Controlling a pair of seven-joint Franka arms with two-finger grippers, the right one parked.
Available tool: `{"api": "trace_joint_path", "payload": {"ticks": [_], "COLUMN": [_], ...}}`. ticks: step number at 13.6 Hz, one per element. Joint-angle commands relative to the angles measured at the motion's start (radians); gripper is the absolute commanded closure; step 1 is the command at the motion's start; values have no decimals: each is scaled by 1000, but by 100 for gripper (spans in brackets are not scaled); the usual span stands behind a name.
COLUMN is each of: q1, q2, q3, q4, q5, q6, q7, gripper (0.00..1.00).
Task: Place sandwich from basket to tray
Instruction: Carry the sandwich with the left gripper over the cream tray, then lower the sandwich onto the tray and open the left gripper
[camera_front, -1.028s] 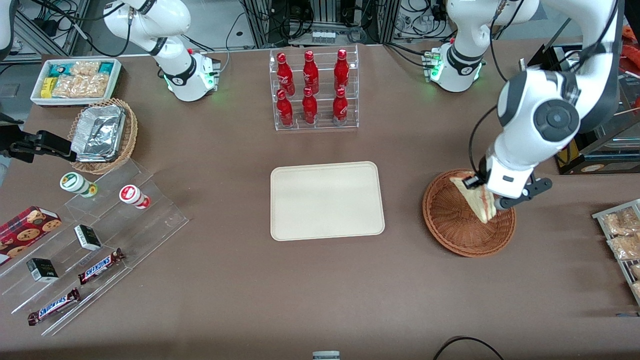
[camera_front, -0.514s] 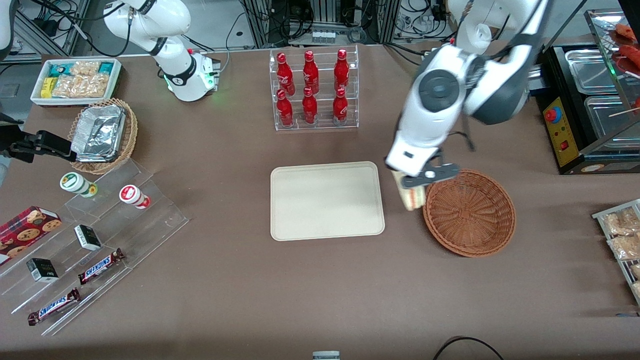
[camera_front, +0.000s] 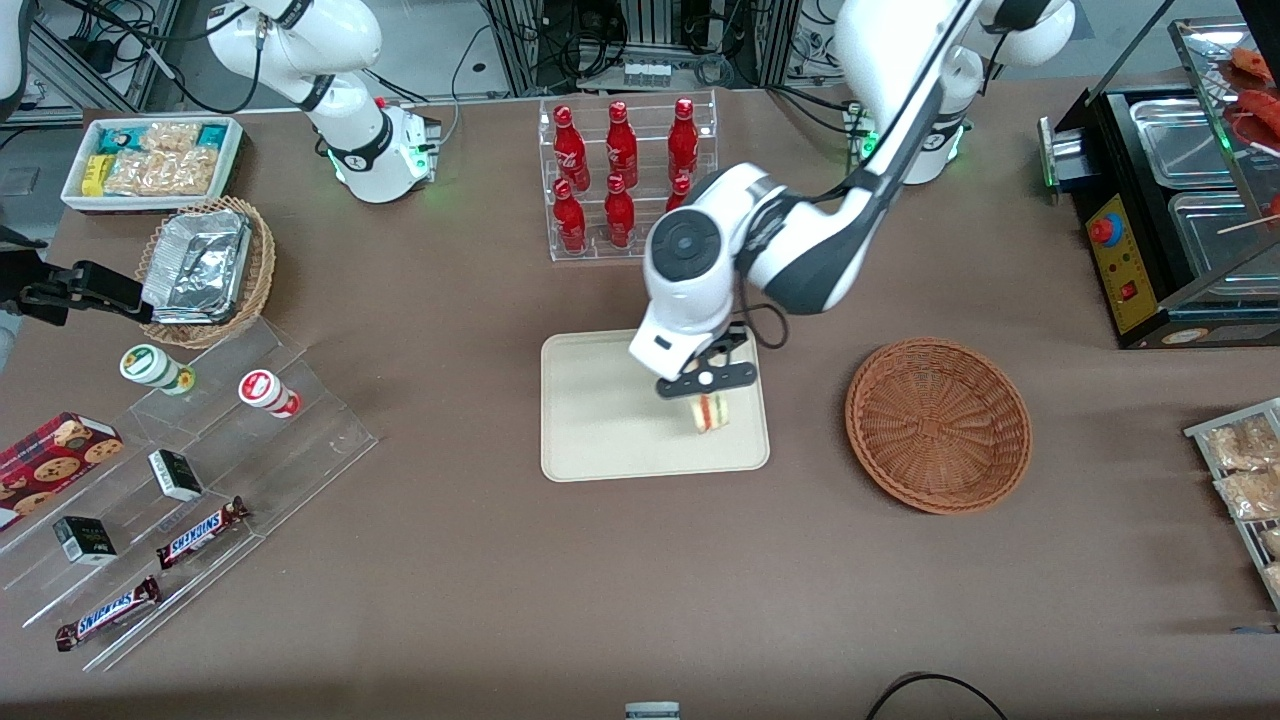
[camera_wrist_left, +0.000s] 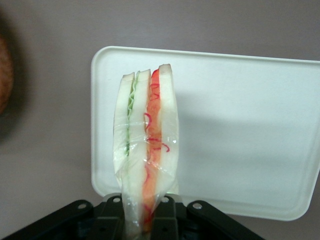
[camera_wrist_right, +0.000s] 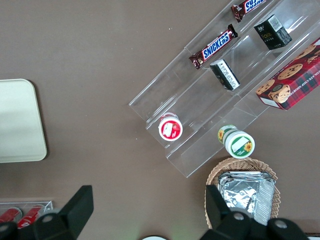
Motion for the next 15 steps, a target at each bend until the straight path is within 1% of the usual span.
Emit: {"api": "trace_joint_path", "payload": {"ticks": [1,4,5,6,9,10,14,15], "q1": [-51,-78,-78,-78,-98,-98,-108,-108], "q2": [86,130,144,156,196,207,222,224], "q3": [17,22,21,21,21,19,19,19], "q4": [66,68,70,68,73,73,73,73], "q5": [24,25,34,59,73,88,94,94], "q6": [61,79,92,107,142,142,153,153], "q7": [-46,-49,-49,-49,-49,-46,-47,-50], "gripper": [100,100,100,100,100,100,100,73]}}
